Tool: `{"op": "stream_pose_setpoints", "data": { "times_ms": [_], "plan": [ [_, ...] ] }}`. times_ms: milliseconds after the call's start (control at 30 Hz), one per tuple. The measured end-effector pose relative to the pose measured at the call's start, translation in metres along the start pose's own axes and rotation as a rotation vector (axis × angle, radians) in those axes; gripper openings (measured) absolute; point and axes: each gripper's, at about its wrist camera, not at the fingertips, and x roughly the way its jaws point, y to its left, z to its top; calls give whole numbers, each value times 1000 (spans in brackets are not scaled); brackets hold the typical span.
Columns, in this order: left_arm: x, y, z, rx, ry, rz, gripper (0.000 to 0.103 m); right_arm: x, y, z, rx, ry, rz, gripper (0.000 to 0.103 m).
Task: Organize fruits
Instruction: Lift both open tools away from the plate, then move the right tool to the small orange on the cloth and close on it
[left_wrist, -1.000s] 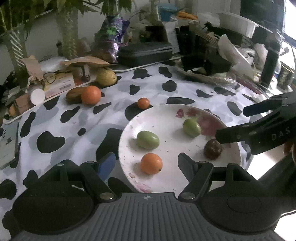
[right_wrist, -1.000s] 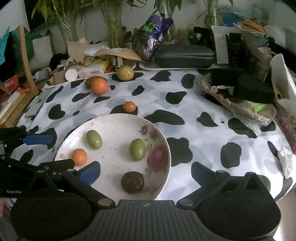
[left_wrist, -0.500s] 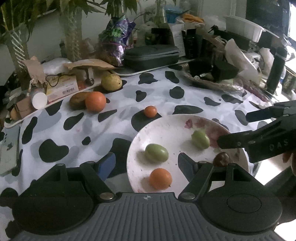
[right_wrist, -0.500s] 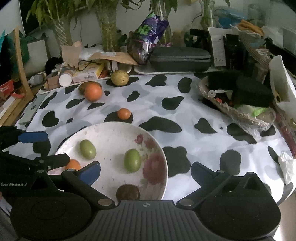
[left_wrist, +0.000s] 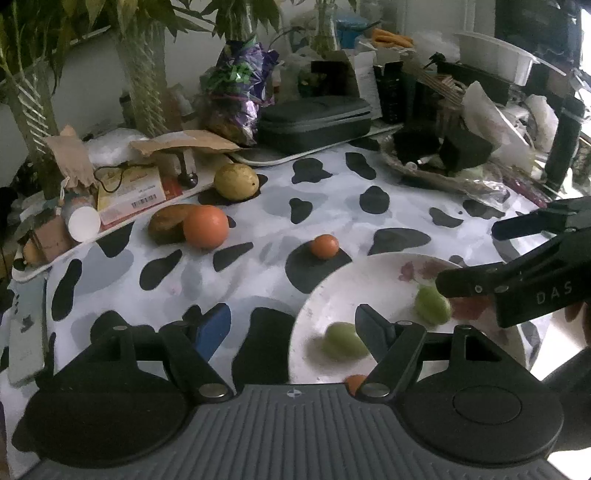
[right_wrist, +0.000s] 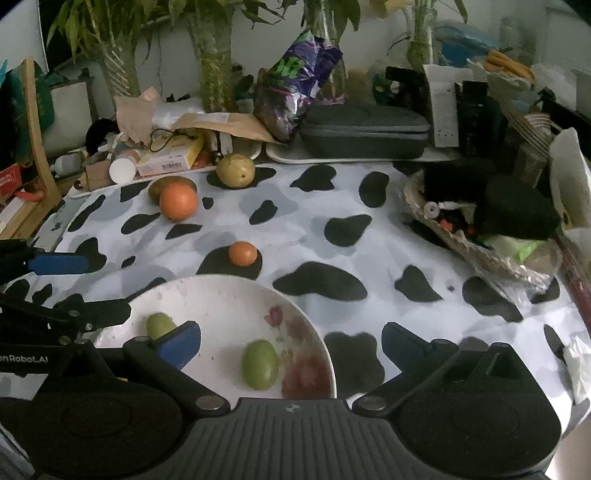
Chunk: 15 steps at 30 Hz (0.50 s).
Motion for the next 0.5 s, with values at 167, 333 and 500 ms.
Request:
{"op": "stream_pose_setpoints", "data": {
  "times_ms": [167, 333, 500],
  "plan": [
    [8, 7, 4, 5, 7, 11, 73, 10, 3, 9, -12, 3, 6, 103],
    [14, 12, 8, 13, 8, 15, 73, 20, 6, 18, -23, 6, 11, 103],
    [22, 21, 12, 11, 17, 23, 73, 31, 9, 26, -31, 12, 18, 103]
  ]
}}
